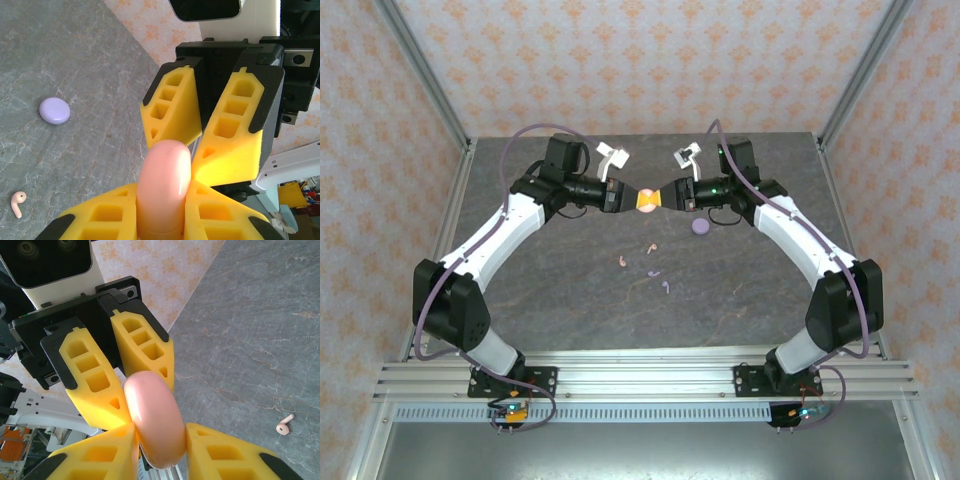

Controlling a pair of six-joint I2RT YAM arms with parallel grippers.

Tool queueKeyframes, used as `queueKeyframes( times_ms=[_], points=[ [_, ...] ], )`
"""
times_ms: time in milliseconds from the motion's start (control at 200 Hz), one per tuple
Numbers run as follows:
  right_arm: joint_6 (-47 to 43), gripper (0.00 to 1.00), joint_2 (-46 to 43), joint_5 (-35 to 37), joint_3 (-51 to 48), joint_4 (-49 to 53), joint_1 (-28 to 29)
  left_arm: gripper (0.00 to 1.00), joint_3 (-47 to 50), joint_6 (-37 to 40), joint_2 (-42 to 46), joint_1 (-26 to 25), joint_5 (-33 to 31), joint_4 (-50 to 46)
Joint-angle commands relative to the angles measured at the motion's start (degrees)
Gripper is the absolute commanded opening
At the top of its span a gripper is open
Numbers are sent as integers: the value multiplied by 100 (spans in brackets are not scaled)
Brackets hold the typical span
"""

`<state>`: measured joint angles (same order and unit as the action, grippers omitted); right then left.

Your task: Insert the wireless bluetooth earbuds into the charging case

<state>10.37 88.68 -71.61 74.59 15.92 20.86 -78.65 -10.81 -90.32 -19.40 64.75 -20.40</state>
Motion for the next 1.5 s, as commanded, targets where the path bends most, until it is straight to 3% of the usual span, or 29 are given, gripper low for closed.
queueKeyframes(
  times_ms=[0, 210, 375, 521, 651, 1056, 1356, 1497],
  points=[
    [-121, 29, 26, -211, 190, -141, 98, 11, 42, 103, 181, -81, 248, -25],
    [-114, 32, -2, -248, 198, -159, 107, 12, 34, 98, 174, -143, 270, -14],
    [-6, 25, -85, -168, 142, -302, 106, 13, 34, 38, 199, -161, 257, 40],
    [327, 23, -244, 133, 5, -682, 74, 31, 93, -73, 277, -161, 155, 140],
    [640, 23, -281, 248, -15, -950, 52, 37, 195, -194, 379, -161, 26, 272],
    [895, 23, -304, 150, -82, -1192, 80, 36, 647, -1090, 550, -161, -329, 1431],
    [737, 24, -363, 160, -120, -1013, 85, 35, 754, -1291, 639, -161, -486, 1760],
    [720, 24, -355, 70, -168, -1013, 120, 27, 772, -1362, 604, -161, -515, 1841]
  ],
)
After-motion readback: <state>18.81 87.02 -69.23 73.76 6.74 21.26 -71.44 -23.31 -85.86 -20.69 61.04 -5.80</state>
